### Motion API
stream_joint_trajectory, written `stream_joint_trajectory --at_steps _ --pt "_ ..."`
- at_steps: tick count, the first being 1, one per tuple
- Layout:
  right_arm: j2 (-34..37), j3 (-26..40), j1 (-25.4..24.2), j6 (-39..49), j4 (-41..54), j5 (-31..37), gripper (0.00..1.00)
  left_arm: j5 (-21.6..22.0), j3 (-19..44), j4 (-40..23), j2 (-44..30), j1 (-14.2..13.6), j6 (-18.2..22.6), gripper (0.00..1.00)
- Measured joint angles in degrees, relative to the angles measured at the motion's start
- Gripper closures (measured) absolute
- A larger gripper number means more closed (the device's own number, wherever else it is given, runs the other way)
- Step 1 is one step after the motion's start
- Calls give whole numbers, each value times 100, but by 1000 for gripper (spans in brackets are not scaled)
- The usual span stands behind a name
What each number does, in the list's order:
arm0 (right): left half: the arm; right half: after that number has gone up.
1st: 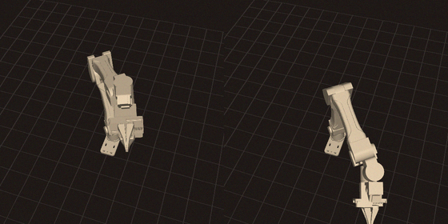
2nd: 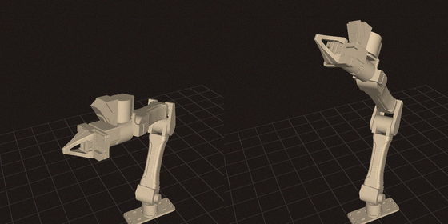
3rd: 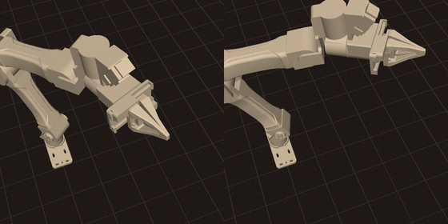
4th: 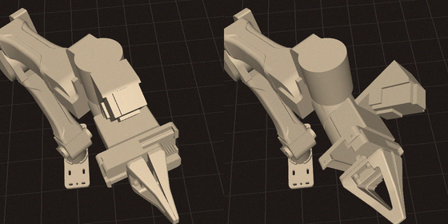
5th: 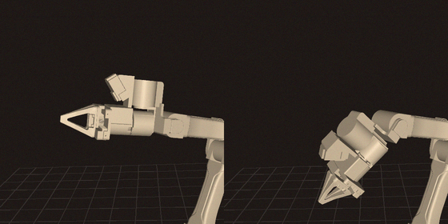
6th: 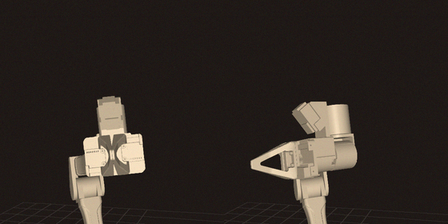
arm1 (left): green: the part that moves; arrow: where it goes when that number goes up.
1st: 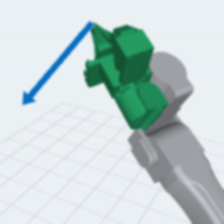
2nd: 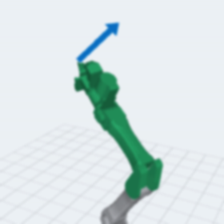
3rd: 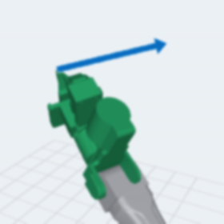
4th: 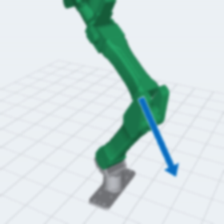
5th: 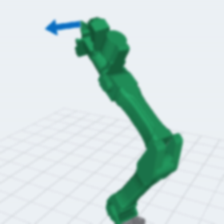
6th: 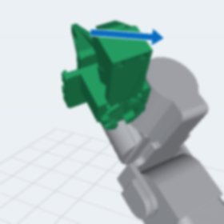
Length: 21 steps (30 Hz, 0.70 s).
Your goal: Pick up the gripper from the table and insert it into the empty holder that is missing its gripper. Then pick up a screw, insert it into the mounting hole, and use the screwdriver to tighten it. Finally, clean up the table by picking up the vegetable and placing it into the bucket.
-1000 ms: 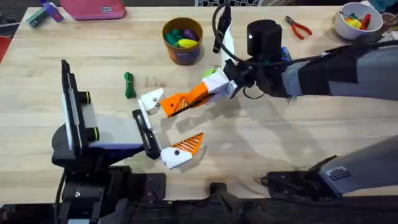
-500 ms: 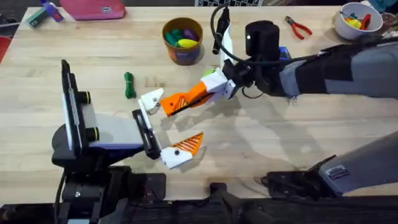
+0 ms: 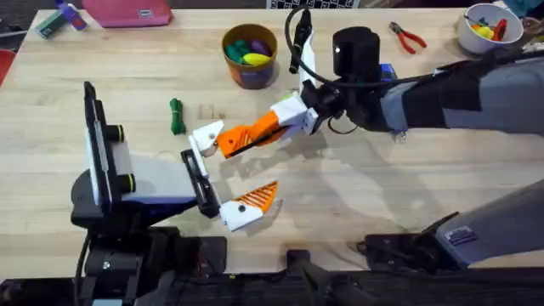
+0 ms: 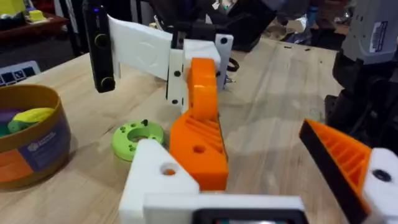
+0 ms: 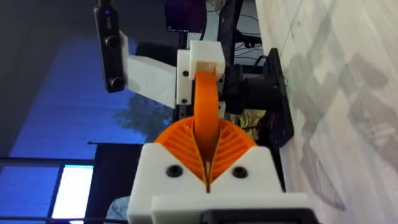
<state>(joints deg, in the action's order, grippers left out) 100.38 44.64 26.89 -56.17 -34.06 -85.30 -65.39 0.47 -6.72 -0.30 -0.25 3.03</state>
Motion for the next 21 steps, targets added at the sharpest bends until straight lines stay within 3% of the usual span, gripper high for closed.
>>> stream_joint_trajectory --at_steps 21 --pt "194 480 228 -110 297 368 992 11 0 0 0 2 37 16"
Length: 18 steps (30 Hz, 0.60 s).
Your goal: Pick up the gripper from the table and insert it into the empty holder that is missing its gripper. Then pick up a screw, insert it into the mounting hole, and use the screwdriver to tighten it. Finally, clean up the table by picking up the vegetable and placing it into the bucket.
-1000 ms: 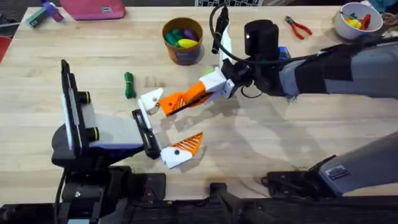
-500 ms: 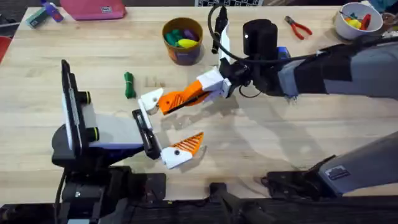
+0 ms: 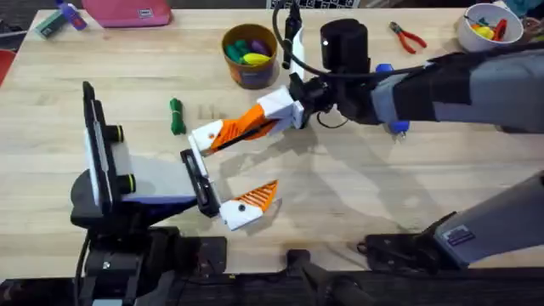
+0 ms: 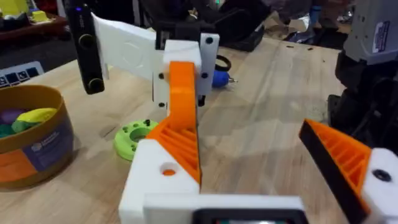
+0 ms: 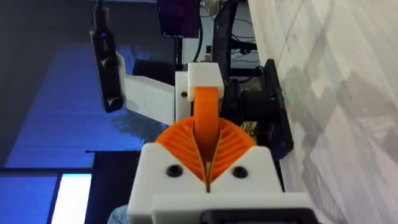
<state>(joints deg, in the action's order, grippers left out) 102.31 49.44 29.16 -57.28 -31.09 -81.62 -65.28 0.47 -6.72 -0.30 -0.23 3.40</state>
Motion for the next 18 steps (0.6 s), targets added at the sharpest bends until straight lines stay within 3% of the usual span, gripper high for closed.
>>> stream_joint_trajectory --at_steps 18 --pt "276 321 206 2 19 11 992 101 0 9 0 15 -22 15"
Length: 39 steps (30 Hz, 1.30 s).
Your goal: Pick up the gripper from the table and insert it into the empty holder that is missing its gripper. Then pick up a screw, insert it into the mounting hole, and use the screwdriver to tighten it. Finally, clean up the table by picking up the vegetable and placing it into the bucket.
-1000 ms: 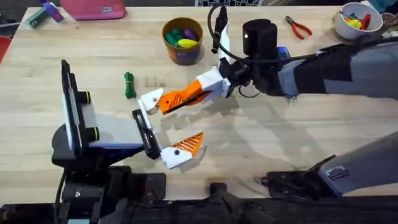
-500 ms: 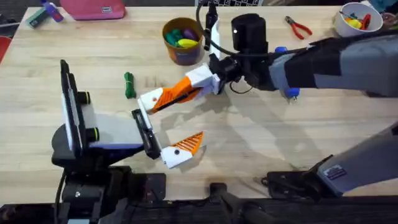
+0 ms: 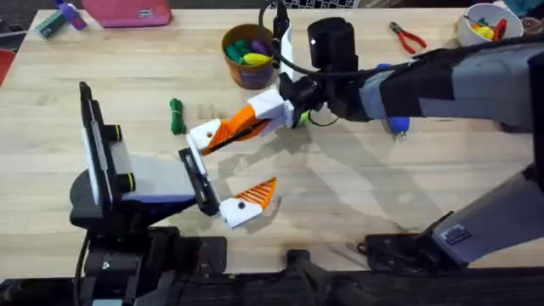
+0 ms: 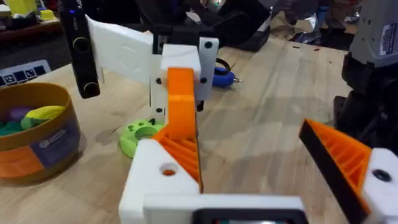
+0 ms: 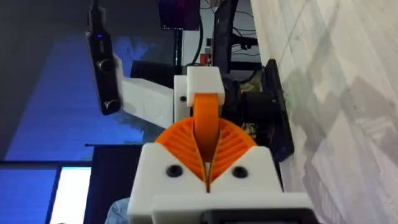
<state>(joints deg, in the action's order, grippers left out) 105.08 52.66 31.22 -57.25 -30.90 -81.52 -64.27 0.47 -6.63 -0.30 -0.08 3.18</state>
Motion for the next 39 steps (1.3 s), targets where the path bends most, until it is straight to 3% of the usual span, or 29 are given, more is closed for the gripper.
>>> stream_joint_trajectory --at_steps 39 --pt "-66 14 -5 -42 1 202 993 108 0 17 0 0 2 15"
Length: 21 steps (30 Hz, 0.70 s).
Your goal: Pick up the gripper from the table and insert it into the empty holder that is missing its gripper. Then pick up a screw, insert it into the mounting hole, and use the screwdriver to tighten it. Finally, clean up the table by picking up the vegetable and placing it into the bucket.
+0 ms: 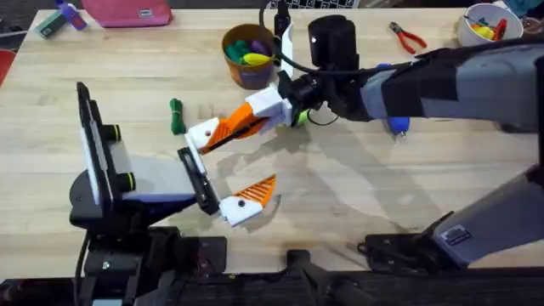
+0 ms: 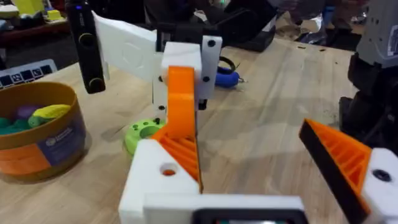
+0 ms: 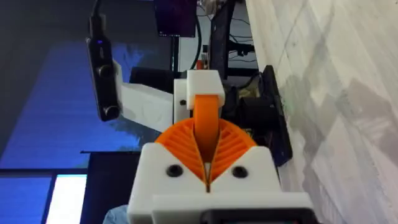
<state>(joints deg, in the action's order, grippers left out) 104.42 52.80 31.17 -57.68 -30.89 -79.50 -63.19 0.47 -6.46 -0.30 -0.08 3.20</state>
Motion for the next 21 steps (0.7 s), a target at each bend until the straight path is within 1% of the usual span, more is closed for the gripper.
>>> stream_joint_trajectory --at_steps 21 --pt "-70 -122 66 -63 -162 220 993 45 0 2 -2 12 -61 14"
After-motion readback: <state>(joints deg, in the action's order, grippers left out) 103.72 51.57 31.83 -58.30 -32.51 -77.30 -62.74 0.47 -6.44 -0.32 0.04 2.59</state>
